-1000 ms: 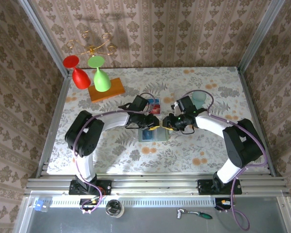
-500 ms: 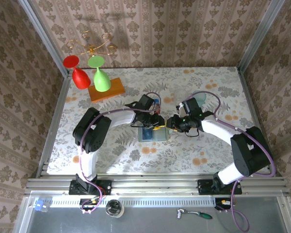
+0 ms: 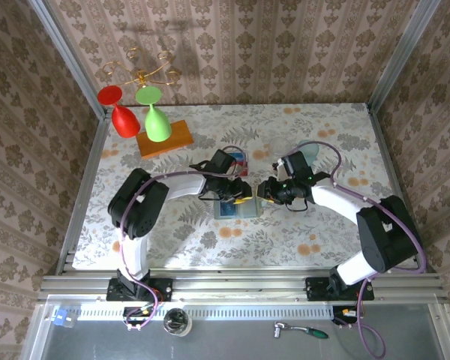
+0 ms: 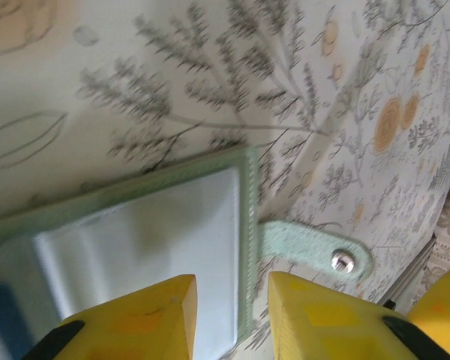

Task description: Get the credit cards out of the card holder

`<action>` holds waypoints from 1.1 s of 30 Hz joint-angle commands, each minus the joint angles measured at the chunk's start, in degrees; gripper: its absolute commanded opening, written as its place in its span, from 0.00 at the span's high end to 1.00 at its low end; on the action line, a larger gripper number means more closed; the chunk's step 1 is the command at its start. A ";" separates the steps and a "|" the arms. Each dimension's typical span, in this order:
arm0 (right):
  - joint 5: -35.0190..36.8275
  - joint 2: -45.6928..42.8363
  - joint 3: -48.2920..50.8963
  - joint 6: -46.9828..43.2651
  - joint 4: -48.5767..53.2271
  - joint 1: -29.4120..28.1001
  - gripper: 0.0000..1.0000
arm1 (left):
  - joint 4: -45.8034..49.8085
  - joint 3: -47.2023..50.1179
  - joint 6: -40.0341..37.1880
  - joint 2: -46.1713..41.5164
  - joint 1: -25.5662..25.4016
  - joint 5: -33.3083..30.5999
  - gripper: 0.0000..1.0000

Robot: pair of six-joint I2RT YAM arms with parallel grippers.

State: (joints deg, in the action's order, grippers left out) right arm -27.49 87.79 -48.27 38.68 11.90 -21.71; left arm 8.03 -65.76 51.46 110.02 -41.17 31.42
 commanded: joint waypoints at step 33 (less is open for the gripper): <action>-1.88 20.28 -16.72 2.37 0.57 -10.63 0.71 | -9.74 21.33 3.21 -14.59 9.08 -3.87 0.83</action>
State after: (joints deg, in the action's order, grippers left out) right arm -29.61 107.44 -63.29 40.95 10.55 -32.27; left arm -0.32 -44.10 54.33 94.15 -32.51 26.79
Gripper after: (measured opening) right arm 0.296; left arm 0.172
